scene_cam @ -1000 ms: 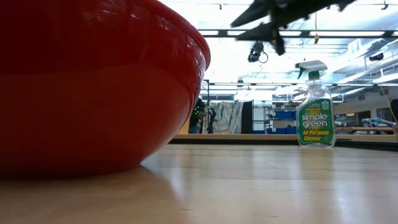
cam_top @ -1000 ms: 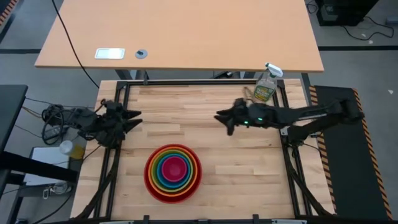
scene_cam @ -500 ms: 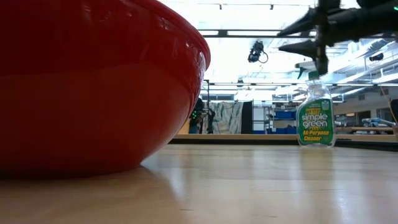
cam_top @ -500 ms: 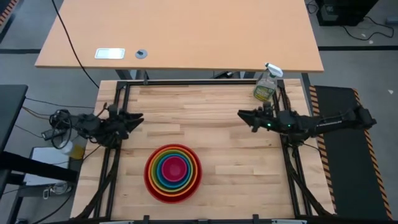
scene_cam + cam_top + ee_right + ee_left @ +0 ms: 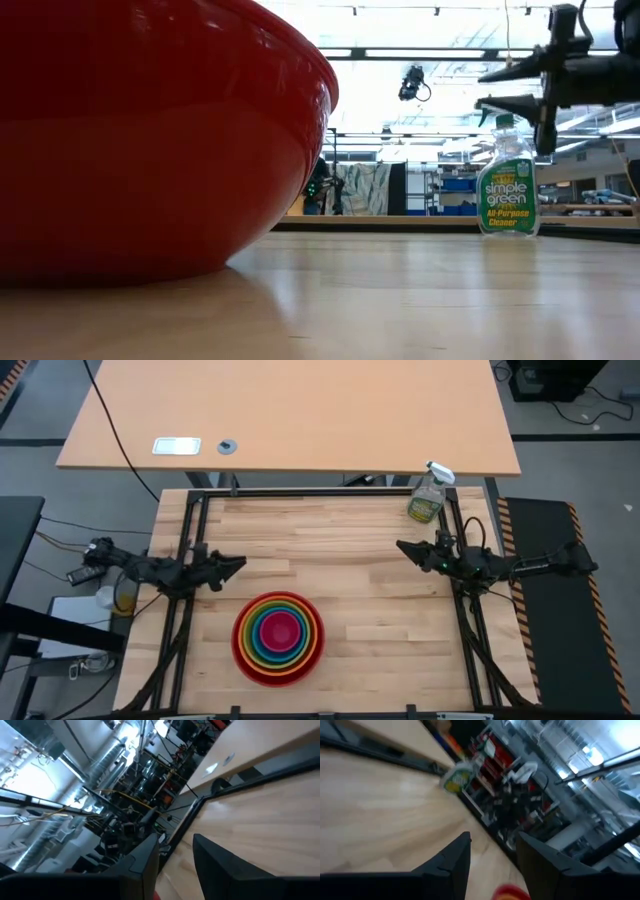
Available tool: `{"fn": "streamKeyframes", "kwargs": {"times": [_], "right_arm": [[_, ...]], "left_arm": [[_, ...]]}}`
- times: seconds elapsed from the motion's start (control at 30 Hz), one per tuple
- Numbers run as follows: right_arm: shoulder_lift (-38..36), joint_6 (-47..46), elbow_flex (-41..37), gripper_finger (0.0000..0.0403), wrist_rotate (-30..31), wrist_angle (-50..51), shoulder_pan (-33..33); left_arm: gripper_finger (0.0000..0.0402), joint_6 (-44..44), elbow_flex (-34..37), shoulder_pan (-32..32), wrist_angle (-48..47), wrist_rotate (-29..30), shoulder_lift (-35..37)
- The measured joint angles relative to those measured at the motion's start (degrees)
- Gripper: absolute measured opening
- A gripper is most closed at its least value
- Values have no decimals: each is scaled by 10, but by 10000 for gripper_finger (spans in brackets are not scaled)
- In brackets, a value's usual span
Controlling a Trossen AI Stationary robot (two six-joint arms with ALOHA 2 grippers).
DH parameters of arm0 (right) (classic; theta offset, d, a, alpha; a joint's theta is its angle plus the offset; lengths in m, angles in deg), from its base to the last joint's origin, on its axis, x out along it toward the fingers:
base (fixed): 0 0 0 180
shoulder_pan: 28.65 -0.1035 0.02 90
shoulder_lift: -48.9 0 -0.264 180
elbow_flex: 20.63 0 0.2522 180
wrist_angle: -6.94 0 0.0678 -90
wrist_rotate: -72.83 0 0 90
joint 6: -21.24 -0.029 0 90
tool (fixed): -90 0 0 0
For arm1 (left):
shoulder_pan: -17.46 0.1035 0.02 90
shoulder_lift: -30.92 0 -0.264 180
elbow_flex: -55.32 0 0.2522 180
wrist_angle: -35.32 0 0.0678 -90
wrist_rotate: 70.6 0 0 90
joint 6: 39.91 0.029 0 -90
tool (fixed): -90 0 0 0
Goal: Nest bowls inside each other
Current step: Return to Home Position
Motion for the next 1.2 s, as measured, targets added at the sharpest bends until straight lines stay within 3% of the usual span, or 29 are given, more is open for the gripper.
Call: {"fn": "streamKeyframes", "kwargs": {"times": [0.27,0.43,0.5,0.63,0.73,0.87,1.0,1.2], "right_arm": [[-10,-13,-5,127,6,41,0],[-7,-11,-5,127,21,46,0],[-7,-4,-5,128,17,47,0],[-7,144,-5,128,-3,83,0],[-7,306,-5,128,-4,123,0],[-7,490,-5,128,0,155,0],[-7,517,-5,128,-3,155,0],[-7,517,-5,128,-4,155,0]], "left_arm": [[156,13,5,5,13,14,-19],[155,13,5,6,8,81,-41],[155,14,5,6,7,83,-50],[155,19,5,6,7,83,-71],[155,117,5,6,7,83,-87],[156,367,6,6,7,83,-104],[156,524,6,6,7,83,-110],[156,558,6,6,7,83,-110]]}}
